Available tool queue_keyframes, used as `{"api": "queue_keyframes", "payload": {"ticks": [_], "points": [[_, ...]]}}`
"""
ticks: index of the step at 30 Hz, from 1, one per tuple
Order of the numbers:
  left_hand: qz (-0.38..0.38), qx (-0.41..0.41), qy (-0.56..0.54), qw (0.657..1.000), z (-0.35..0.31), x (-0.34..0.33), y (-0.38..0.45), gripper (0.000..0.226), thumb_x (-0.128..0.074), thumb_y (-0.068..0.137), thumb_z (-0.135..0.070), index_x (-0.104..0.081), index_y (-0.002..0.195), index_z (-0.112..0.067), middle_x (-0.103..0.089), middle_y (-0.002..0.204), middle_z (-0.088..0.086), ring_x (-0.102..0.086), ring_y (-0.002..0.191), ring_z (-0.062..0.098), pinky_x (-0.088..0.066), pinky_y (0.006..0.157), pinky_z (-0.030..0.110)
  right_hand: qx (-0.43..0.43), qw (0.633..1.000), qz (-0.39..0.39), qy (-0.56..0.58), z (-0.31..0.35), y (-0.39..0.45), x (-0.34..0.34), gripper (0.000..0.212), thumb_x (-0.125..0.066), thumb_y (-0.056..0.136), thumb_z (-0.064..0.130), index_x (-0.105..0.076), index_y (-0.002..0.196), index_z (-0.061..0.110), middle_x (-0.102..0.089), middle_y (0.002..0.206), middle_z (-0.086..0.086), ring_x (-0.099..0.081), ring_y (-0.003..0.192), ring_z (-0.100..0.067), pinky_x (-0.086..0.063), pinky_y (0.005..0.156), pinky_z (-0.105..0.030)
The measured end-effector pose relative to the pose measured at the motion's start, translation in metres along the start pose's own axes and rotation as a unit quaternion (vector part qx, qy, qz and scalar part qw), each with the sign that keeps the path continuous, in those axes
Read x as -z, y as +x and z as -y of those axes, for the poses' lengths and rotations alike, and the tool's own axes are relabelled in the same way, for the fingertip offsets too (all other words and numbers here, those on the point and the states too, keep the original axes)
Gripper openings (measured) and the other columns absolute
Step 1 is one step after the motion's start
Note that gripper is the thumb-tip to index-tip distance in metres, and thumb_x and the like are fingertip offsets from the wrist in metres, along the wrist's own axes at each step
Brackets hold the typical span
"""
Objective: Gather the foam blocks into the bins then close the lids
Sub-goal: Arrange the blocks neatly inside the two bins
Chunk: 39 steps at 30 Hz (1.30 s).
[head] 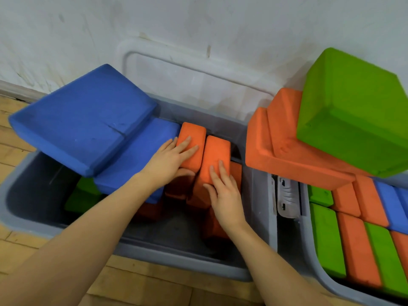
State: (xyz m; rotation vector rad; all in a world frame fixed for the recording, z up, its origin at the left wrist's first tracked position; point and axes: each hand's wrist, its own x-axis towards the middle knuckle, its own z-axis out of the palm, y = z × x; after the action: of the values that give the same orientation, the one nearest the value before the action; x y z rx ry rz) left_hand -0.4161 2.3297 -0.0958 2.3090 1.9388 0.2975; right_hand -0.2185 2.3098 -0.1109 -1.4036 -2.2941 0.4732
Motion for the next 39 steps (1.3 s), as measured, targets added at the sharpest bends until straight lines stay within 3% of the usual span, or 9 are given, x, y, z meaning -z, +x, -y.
{"api": "queue_keyframes", "payload": {"ticks": [4, 9, 13, 17, 22, 26, 29, 33, 39], "points": [[-0.048, -0.048, 0.004, 0.998, 0.003, -0.015, -0.012, 0.073, -0.081, 0.064, -0.032, -0.057, 0.127, -0.005, -0.05, 0.134, 0.021, -0.047, 0.114, 0.057, -0.027, 0.1, 0.062, 0.01, 1.0, -0.02, -0.013, -0.002, 0.004, -0.005, 0.048, -0.045, 0.09, 0.033, -0.056, 0.13, 0.01, -0.044, 0.144, -0.013, -0.054, 0.116, -0.046, -0.046, 0.093, -0.049], [-0.085, -0.053, 0.029, 0.995, -0.002, -0.02, -0.021, 0.074, -0.088, 0.056, -0.035, -0.063, 0.121, -0.008, -0.059, 0.128, 0.015, -0.054, 0.11, 0.051, -0.033, 0.093, 0.066, -0.025, 0.999, 0.009, -0.02, -0.002, 0.009, 0.0, 0.05, -0.066, 0.087, 0.027, -0.052, 0.135, 0.023, -0.039, 0.149, -0.001, -0.048, 0.123, -0.041, -0.055, 0.081, -0.05], [-0.073, -0.056, 0.079, 0.993, -0.011, -0.015, -0.023, 0.081, -0.061, 0.069, -0.064, -0.056, 0.128, -0.009, -0.053, 0.135, 0.011, -0.049, 0.125, 0.037, -0.033, 0.101, 0.06, -0.05, 0.997, 0.063, 0.005, 0.001, 0.004, 0.015, 0.063, -0.057, 0.092, 0.031, -0.026, 0.147, 0.036, -0.007, 0.159, 0.011, -0.021, 0.141, -0.025, -0.044, 0.099, -0.044], [-0.054, -0.074, 0.089, 0.992, -0.029, -0.027, -0.025, 0.071, -0.04, 0.078, -0.061, -0.046, 0.138, -0.023, -0.045, 0.143, 0.006, -0.046, 0.128, 0.034, -0.033, 0.099, 0.062, -0.121, 0.989, 0.086, 0.027, 0.002, -0.017, 0.032, 0.08, -0.06, 0.091, 0.026, -0.008, 0.151, 0.018, 0.0, 0.159, 0.0, -0.013, 0.144, -0.024, -0.032, 0.108, -0.037], [-0.076, -0.011, 0.067, 0.995, -0.038, -0.029, -0.02, 0.056, -0.035, 0.082, -0.057, -0.06, 0.124, -0.031, -0.057, 0.132, 0.004, -0.054, 0.121, 0.03, -0.032, 0.093, 0.069, -0.151, 0.958, 0.232, -0.071, -0.01, -0.03, 0.025, 0.076, -0.058, 0.09, 0.039, -0.017, 0.148, 0.015, -0.005, 0.157, -0.009, -0.02, 0.139, -0.038, -0.026, 0.111, -0.043], [-0.1, -0.005, 0.068, 0.993, -0.034, -0.032, -0.02, 0.054, -0.035, 0.082, -0.057, -0.06, 0.124, -0.033, -0.058, 0.132, 0.002, -0.054, 0.121, 0.029, -0.032, 0.092, 0.07, -0.153, 0.9, 0.378, -0.156, -0.016, -0.027, 0.01, 0.108, -0.062, 0.082, 0.054, 0.014, 0.15, 0.019, 0.027, 0.155, -0.008, 0.012, 0.144, -0.033, -0.007, 0.117, -0.043], [-0.114, 0.001, 0.076, 0.991, -0.028, -0.032, -0.014, 0.053, -0.036, 0.083, -0.057, -0.06, 0.124, -0.034, -0.059, 0.131, 0.002, -0.055, 0.121, 0.027, -0.032, 0.092, 0.07, -0.149, 0.89, 0.391, -0.184, -0.019, -0.03, 0.004, 0.12, -0.07, 0.079, 0.047, 0.026, 0.145, 0.018, 0.036, 0.15, -0.007, 0.022, 0.142, -0.033, 0.001, 0.116, -0.042], [-0.118, 0.003, 0.073, 0.99, -0.025, -0.034, -0.012, 0.054, -0.035, 0.083, -0.056, -0.058, 0.126, -0.033, -0.058, 0.131, 0.003, -0.054, 0.121, 0.028, -0.031, 0.093, 0.07, -0.125, 0.909, 0.353, -0.185, -0.015, -0.03, 0.004, 0.114, -0.071, 0.081, 0.034, 0.019, 0.148, 0.012, 0.026, 0.155, -0.011, 0.015, 0.143, -0.036, -0.001, 0.117, -0.042], [-0.097, 0.017, 0.056, 0.994, -0.023, -0.027, -0.011, 0.055, -0.035, 0.083, -0.055, -0.057, 0.127, -0.032, -0.057, 0.132, 0.004, -0.053, 0.122, 0.031, -0.029, 0.094, 0.07, -0.099, 0.922, 0.311, -0.208, -0.01, -0.029, 0.016, 0.076, -0.047, 0.098, 0.027, 0.005, 0.151, 0.009, 0.008, 0.159, -0.006, 0.003, 0.145, -0.034, -0.017, 0.113, -0.054]]}}
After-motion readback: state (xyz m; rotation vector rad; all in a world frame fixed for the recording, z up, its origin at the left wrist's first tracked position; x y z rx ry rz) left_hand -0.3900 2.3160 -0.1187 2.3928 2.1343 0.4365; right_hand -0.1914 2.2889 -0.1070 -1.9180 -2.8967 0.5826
